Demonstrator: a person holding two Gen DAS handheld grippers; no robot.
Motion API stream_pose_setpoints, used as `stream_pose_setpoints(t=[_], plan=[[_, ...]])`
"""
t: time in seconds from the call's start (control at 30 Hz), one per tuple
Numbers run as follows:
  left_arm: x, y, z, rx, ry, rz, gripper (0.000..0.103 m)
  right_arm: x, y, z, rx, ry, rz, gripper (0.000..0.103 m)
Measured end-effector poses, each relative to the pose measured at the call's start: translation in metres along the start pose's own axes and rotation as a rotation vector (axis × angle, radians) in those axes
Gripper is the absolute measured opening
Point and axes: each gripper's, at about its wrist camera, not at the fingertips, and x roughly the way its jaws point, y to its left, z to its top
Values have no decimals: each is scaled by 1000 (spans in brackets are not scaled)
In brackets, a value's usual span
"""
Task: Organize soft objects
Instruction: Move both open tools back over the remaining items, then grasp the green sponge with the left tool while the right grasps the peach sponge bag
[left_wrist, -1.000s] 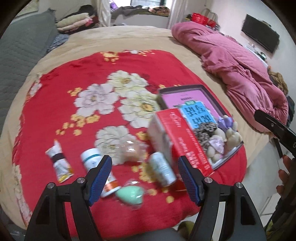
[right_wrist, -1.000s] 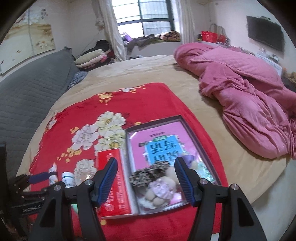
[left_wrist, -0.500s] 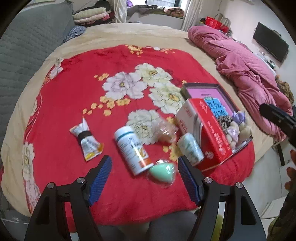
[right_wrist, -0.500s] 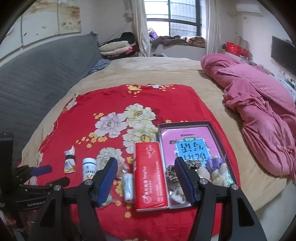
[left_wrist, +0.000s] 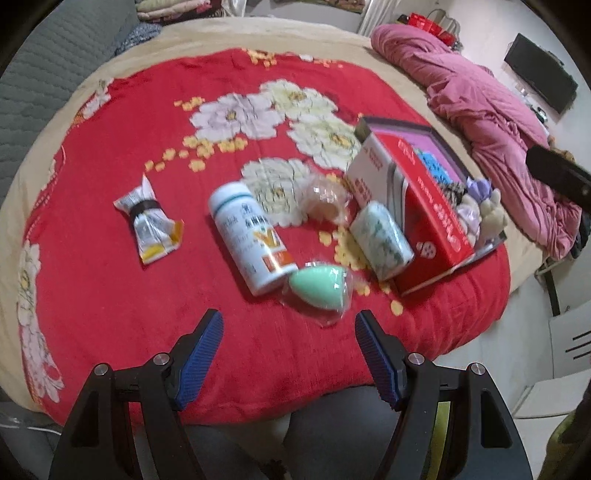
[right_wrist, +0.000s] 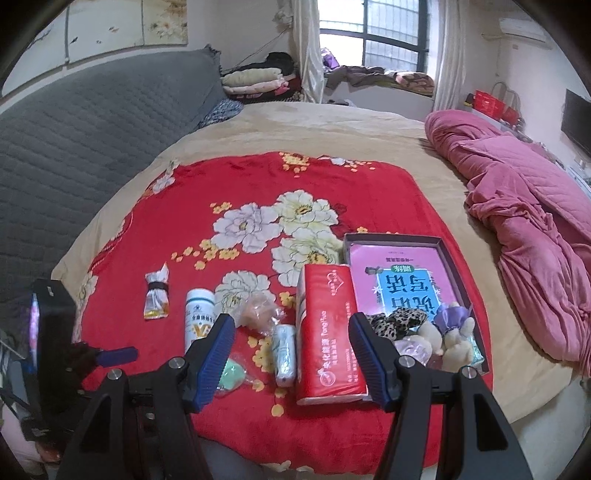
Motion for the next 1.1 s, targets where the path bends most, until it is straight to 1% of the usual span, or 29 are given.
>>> stream_pose_setpoints(t=[0.13,0.27,0.43,0.8,0.93,1.1], plan=[[14,-6,-2,5,14,-4,75,9,4,-5,-14,27,5,63],[25,-6,0,-11,20,-17,75,14,2,-7,-7,34,15,63],[45,-10,1,-16,47,-22,75,22,0,-10,-6,53,23,63],[76,-15,12,-44,78,-8,75,44,4,-13,-33,95,37,63],[84,-13,13,-56,84,-13,75,57,11,-9,-72,112,46,63],[89,-12,12,-76,86,-39,75,89,29,0,-178,179,70,63]])
